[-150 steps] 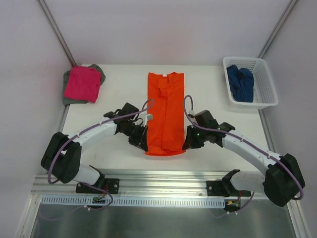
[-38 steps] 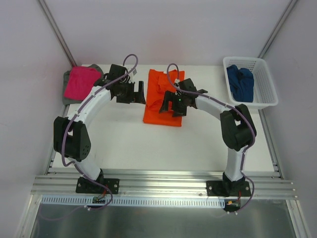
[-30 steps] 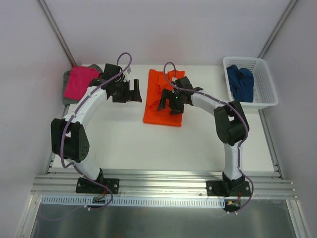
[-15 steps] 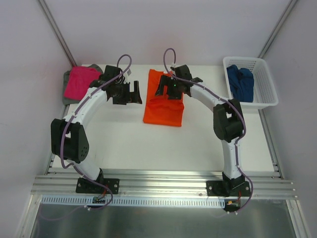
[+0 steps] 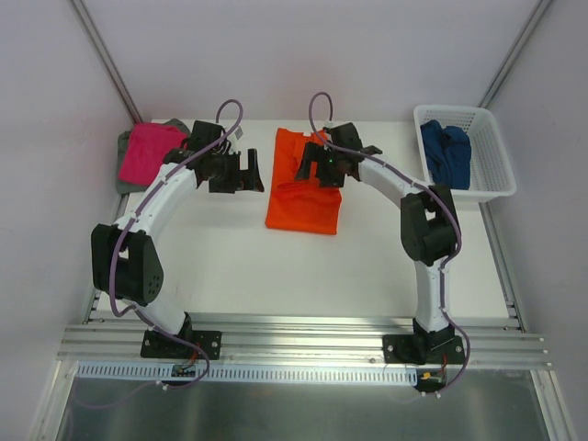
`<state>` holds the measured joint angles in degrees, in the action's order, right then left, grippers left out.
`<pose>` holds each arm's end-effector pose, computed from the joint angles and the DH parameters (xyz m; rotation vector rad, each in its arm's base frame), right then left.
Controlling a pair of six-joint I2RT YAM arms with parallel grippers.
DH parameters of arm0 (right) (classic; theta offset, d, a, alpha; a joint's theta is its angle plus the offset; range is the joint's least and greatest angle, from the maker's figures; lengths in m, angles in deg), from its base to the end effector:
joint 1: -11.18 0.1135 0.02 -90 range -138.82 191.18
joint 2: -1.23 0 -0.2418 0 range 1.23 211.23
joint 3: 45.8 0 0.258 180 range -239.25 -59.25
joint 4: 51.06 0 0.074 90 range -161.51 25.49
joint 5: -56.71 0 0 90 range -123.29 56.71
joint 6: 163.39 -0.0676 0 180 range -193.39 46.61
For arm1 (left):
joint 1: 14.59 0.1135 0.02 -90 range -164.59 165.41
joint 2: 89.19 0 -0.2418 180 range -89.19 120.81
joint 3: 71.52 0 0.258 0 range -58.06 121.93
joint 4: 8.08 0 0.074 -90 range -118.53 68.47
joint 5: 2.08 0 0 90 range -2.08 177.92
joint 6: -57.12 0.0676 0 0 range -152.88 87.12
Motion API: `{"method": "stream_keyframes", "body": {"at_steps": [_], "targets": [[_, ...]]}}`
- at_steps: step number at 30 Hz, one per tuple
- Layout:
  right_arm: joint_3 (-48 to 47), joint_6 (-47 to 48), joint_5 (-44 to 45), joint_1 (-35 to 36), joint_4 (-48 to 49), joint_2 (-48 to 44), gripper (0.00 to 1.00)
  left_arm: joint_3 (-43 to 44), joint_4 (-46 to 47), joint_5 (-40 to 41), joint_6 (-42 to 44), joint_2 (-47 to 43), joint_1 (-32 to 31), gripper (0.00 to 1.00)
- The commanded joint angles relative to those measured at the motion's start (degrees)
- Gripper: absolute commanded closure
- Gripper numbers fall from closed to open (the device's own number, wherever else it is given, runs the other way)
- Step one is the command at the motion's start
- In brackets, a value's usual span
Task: Fold and stack the t-shirts
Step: Fold the tshirt
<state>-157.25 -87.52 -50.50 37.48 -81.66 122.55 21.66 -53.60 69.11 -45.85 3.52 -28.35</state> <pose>0.4441 0.2418 0.1859 -0.4096 2.3045 0.7038 0.3706 -0.1132 0.2595 0.1796 2.3808 -0.6117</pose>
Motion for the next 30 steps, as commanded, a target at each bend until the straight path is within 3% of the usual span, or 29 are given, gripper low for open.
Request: {"method": "stream_keyframes", "body": {"at_steps": [1, 13, 30], "targets": [[1.6, 0.1, -1.3, 0.9, -0.2, -5.6, 0.03, 1.0, 0.3, -1.0, 0.2, -2.2, 0.7, 0.01], [-0.1, 0.6, -0.9, -0.9, -1.4, -0.5, 0.03, 0.4, 0.4, -0.3, 0.9, -2.1, 0.7, 0.01], [7.6, 1.4, -1.7, 0.9, -1.7, -10.5, 0.03, 3.2, 1.0, -1.8, -0.7, 2.4, 0.4, 0.01]]}}
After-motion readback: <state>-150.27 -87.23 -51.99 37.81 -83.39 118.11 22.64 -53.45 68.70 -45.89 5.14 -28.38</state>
